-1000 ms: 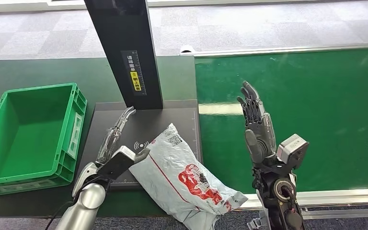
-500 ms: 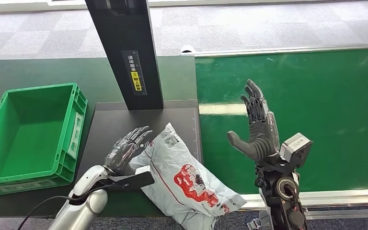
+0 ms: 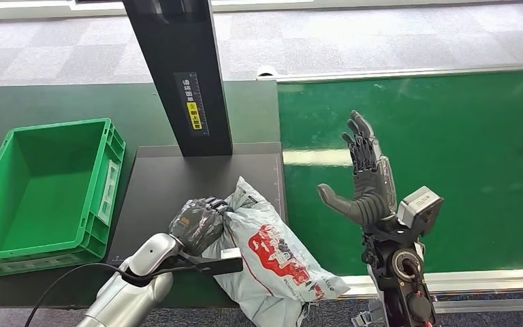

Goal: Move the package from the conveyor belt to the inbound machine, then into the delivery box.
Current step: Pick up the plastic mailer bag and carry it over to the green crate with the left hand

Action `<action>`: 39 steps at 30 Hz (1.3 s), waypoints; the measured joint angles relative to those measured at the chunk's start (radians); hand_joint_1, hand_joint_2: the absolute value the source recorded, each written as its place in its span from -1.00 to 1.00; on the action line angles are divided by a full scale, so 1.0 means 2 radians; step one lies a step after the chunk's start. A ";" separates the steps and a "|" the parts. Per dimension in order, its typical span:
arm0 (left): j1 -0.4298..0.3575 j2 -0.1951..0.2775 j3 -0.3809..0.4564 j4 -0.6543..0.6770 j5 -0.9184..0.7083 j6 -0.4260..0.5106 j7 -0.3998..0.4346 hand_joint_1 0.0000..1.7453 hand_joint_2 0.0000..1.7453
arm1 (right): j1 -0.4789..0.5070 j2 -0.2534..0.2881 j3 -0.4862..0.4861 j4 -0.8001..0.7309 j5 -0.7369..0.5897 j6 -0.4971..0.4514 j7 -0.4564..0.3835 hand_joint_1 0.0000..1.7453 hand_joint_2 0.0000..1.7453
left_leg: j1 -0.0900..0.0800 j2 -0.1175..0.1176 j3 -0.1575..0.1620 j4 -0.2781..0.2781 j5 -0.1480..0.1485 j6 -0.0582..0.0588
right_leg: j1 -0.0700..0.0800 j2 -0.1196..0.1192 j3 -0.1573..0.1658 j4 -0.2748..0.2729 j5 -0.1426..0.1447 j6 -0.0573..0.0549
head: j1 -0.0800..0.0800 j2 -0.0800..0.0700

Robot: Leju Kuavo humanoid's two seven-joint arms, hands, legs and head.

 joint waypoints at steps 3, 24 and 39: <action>-0.011 -0.003 -0.005 0.012 -0.003 0.002 0.001 1.00 1.00 | -0.003 0.000 0.000 0.004 -0.001 -0.001 -0.002 -1.00 1.00 | 0.000 0.000 0.000 0.000 0.000 0.000 | 0.000 0.000 0.000 0.000 0.000 0.000 | 0.000 0.000; 0.025 0.027 0.085 -0.257 0.123 0.169 -0.041 1.00 1.00 | 0.029 -0.008 -0.015 -0.012 -0.010 -0.039 -0.003 -1.00 1.00 | 0.000 0.000 -0.002 0.000 0.000 0.000 | 0.000 0.000 -0.002 0.000 0.000 0.000 | 0.000 0.000; 0.001 0.031 0.171 -0.329 0.153 0.211 -0.024 1.00 1.00 | 0.055 -0.008 -0.023 -0.043 -0.008 -0.058 -0.003 -1.00 1.00 | 0.000 0.000 -0.002 0.000 0.000 0.000 | 0.000 0.000 -0.002 0.000 0.000 0.000 | 0.000 0.000</action>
